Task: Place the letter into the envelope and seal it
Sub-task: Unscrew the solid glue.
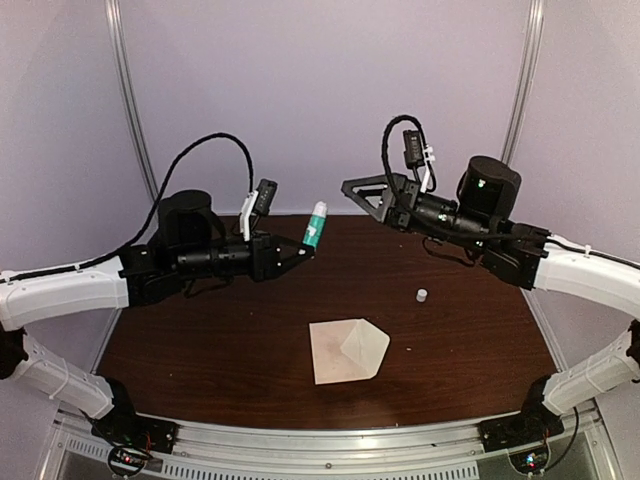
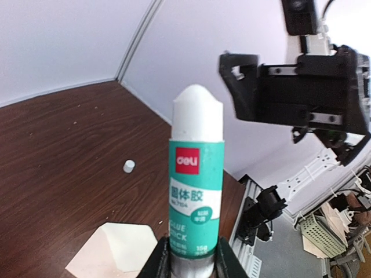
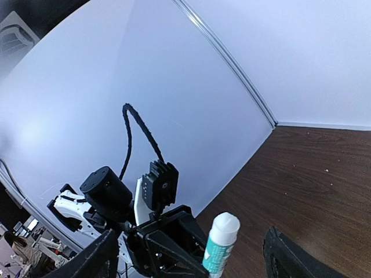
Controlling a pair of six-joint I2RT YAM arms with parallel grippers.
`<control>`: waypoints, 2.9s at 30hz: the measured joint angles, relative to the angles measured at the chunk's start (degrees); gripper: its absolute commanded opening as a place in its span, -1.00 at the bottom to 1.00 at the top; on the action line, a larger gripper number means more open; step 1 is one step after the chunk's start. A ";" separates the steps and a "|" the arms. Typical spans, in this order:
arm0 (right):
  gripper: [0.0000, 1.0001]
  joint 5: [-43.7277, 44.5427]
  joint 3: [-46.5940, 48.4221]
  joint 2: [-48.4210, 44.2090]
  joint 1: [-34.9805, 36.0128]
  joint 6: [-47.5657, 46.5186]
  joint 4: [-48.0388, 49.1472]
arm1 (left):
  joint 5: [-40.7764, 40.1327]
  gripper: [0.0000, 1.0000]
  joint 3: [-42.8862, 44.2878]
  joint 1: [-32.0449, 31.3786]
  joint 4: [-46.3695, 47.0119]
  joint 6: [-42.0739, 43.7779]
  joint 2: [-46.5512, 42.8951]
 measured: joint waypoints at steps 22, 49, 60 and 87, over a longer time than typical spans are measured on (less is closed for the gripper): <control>0.07 -27.93 -4.39 6.99 -0.42 4.85 23.02 | 17.68 -1.00 -1.33 0.00 10.82 -2.95 -3.93; -0.90 -28.85 -1.62 9.70 -0.39 4.98 25.99 | 21.77 -1.00 -1.53 -0.02 12.76 -4.63 -1.81; -0.97 -16.24 3.69 9.70 0.33 -0.92 7.30 | 9.70 -1.00 0.04 -0.02 1.99 -0.42 -3.50; 0.29 8.33 5.51 13.92 5.38 8.81 -5.25 | -6.62 -1.00 3.72 -1.09 -16.09 4.13 -2.16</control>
